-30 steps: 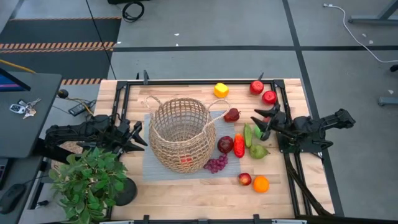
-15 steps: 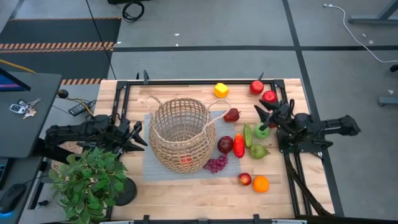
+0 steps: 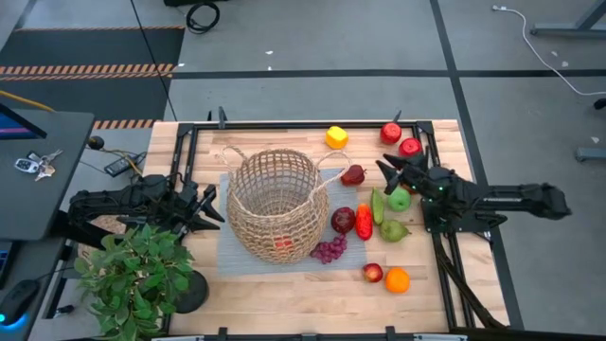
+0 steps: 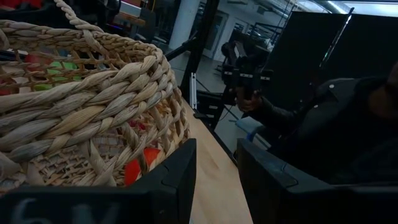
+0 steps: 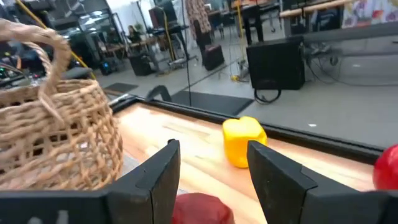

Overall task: Build produce basket
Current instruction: Put the bell pepper into the brown basket

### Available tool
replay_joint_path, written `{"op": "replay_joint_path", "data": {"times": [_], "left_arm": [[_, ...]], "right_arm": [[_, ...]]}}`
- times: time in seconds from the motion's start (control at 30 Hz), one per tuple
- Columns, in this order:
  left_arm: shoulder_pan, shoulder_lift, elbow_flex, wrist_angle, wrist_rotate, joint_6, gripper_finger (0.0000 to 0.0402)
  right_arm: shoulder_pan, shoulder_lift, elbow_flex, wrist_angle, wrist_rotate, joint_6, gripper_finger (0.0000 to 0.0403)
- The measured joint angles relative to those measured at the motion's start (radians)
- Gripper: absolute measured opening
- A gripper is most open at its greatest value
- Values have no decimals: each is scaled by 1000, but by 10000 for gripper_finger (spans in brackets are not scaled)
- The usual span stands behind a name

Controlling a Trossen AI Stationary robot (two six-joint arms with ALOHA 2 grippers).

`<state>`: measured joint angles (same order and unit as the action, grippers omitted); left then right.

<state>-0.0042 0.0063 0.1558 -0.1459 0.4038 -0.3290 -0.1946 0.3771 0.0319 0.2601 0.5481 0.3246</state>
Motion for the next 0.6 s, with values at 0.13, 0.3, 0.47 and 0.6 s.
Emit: {"op": "replay_joint_path", "data": {"times": [0.13, 0.3, 0.47, 0.6], "left_arm": [[0, 0, 0, 0, 0, 0, 121], [0, 0, 0, 0, 0, 0, 121], [0, 0, 0, 0, 0, 1, 121], [0, 0, 0, 0, 0, 1, 121]], "right_arm": [[-32, 127, 0, 115, -24, 8, 192], [-87, 264, 46, 142, -31, 5, 192], [-144, 364, 116, 138, -110, -29, 192], [-190, 435, 165, 132, -165, -40, 192]]}}
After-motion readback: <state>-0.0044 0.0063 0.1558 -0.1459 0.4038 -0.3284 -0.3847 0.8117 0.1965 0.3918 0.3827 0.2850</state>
